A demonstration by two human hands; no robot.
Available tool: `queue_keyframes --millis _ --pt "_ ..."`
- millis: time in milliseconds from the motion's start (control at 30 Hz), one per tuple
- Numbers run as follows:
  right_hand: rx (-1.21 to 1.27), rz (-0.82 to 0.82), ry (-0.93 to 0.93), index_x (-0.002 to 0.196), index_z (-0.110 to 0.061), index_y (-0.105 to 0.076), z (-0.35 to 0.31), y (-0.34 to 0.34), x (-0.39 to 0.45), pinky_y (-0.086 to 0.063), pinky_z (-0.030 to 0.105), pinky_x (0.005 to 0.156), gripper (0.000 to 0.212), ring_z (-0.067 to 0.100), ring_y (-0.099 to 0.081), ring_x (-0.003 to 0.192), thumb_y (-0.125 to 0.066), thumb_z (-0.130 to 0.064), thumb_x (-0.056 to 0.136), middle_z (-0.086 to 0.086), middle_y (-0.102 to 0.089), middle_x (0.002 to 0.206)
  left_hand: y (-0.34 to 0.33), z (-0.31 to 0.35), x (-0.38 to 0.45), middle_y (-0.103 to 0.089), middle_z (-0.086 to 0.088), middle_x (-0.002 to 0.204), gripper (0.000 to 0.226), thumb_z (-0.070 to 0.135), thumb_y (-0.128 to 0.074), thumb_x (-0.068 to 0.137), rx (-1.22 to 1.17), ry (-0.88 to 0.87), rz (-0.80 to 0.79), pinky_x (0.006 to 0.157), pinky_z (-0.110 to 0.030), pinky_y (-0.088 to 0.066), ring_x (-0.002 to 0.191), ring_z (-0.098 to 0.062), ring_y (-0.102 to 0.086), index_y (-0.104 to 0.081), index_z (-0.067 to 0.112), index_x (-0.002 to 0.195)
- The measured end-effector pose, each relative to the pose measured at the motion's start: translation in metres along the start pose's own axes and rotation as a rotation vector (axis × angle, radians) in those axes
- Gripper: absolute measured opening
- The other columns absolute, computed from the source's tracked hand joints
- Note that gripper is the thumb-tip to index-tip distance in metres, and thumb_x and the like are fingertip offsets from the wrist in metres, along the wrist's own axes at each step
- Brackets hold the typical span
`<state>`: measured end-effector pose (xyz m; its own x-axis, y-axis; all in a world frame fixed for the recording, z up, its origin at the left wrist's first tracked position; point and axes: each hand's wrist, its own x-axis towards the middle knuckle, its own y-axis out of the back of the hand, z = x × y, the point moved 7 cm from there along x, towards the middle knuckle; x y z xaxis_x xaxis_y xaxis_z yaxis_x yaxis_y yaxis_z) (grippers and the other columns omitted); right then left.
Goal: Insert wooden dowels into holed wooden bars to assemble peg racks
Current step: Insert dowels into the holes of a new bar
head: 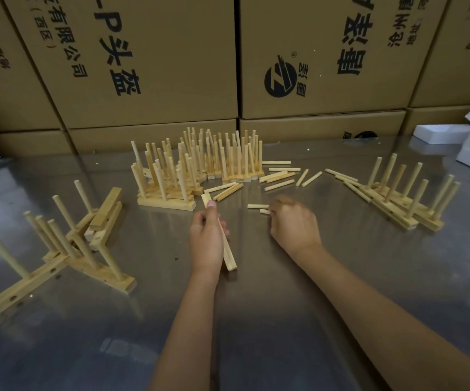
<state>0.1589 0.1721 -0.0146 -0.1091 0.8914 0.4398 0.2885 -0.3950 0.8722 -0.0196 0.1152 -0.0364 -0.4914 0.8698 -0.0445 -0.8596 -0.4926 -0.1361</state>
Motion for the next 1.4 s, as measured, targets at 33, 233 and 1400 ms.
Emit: queue_keyframes --millis 33,233,1400 --pt "0.025 0.006 0.006 0.106 -0.011 -0.065 0.000 0.002 -0.003 -0.052 0.037 0.079 0.020 0.030 -0.061 0.096 -0.050 -0.008 0.093 0.005 -0.060 0.112 0.000 0.000 0.000 -0.057 0.000 0.069 0.037 0.046 -0.049 0.101 -0.001 0.005 -0.002 0.072 -0.038 -0.047 0.065 -0.016 -0.056 -0.057 0.015 0.083" --pt "0.164 0.137 0.104 0.101 -0.019 -0.050 -0.011 0.028 -0.039 -0.028 0.034 0.076 0.013 0.019 -0.059 0.083 -0.050 -0.009 0.094 -0.004 -0.061 0.086 -0.002 -0.002 0.001 -0.057 0.002 0.060 0.037 0.048 -0.047 0.102 0.011 0.083 -0.155 0.056 -0.031 -0.044 0.054 -0.013 -0.052 -0.069 0.018 0.101" --pt "1.075 0.092 -0.365 0.093 -0.022 -0.062 0.019 0.037 -0.022 -0.046 0.016 0.068 0.013 0.003 -0.065 0.078 -0.056 -0.032 0.099 0.001 -0.074 0.086 -0.017 -0.002 -0.008 -0.057 -0.002 0.064 0.029 0.036 -0.050 0.102 -0.080 0.119 -0.435 0.048 -0.022 -0.039 0.052 -0.009 -0.051 -0.064 0.033 0.128"
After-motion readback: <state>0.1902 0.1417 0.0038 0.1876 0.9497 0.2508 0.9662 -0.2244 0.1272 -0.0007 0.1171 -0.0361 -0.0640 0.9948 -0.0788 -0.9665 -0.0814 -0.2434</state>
